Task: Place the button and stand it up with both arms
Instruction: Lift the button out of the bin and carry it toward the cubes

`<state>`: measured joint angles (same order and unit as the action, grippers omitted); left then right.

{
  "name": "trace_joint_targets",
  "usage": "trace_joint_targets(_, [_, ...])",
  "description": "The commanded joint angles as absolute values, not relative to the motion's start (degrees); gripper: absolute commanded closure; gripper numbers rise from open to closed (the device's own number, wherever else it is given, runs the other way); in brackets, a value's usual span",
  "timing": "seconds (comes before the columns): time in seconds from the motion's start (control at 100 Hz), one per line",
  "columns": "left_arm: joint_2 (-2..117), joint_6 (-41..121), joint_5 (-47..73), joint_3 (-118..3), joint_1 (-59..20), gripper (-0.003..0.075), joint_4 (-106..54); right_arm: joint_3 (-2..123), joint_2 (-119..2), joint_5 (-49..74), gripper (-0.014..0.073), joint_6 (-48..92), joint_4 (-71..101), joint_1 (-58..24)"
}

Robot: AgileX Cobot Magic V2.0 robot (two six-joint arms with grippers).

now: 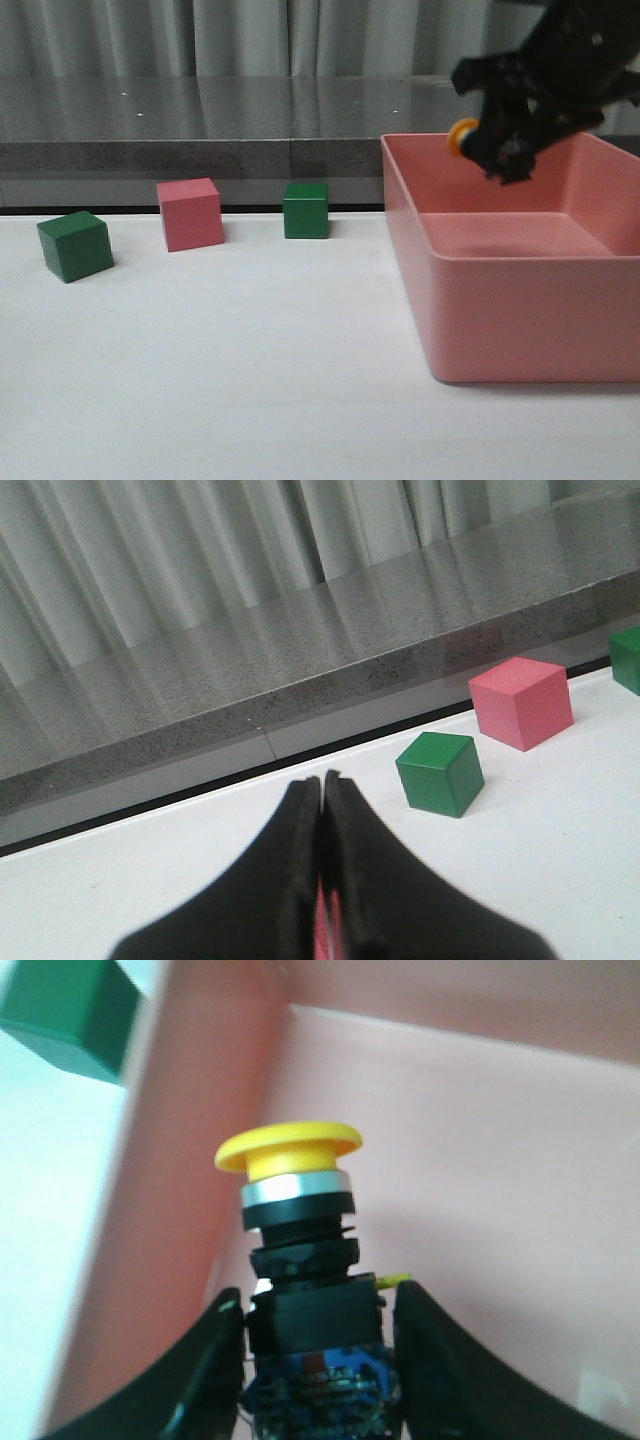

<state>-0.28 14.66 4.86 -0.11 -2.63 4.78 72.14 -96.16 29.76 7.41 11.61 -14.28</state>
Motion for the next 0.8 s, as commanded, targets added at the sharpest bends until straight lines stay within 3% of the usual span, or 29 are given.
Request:
trace_joint_targets(0.0, [-2.0, 14.0, 0.3, 2.7, -2.5, 0.074, 4.7, 78.2, -93.1, 31.8, 0.0506, 9.3, 11.8, -17.9])
trace_joint_targets(0.37, [-2.0, 14.0, 0.3, 2.7, -2.5, 0.074, 4.7, 90.5, -104.3, 32.3, 0.0506, 38.4, 11.8, -36.8])
trace_joint_targets(0.79, [-2.0, 14.0, 0.3, 2.7, -2.5, 0.074, 4.7, 94.5, -118.5, 30.6, 0.0505, 43.7, 11.8, -42.1])
